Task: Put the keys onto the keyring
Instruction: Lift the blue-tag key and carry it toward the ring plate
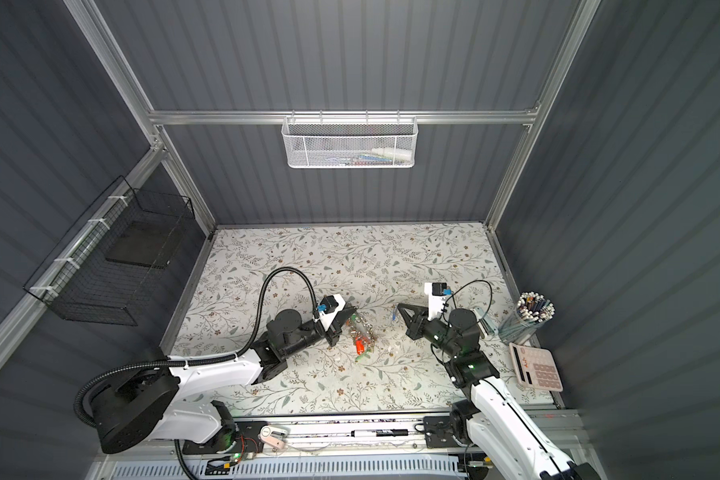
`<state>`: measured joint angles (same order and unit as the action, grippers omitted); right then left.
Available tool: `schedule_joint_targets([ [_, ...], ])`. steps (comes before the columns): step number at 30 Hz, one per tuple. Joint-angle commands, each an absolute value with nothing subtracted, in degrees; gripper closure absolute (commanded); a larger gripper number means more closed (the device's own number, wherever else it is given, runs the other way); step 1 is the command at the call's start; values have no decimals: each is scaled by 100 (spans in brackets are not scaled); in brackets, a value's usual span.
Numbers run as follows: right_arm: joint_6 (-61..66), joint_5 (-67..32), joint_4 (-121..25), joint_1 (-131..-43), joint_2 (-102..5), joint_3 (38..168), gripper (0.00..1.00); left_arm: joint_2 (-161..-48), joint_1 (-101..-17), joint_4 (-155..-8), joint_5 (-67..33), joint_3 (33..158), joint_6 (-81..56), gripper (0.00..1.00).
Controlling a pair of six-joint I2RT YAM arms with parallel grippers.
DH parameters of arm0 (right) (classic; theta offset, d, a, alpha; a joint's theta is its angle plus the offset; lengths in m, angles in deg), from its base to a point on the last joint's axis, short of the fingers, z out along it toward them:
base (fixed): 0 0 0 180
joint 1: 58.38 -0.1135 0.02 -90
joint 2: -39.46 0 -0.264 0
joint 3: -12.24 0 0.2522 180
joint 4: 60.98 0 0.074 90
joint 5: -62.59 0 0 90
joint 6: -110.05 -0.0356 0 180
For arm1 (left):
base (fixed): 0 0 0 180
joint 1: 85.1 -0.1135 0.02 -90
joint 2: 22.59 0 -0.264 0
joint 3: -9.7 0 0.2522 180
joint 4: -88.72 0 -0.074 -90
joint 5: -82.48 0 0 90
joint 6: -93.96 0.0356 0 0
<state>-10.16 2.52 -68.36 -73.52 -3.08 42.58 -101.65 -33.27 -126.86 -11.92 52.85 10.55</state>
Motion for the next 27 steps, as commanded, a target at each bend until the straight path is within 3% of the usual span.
schedule_joint_targets([
  [1,-842,1096,-7730,-7333,-401,4257,100,-9914,-3304,-13077,-1136,5274,941,100],
  [12,-958,1646,-7989,-7358,-782,4457,100,-9984,-3304,-13067,-1707,5332,850,100],
  [27,-243,1428,-7108,-7883,-982,4930,100,-10152,-3307,-12731,-1860,5559,782,100],
])
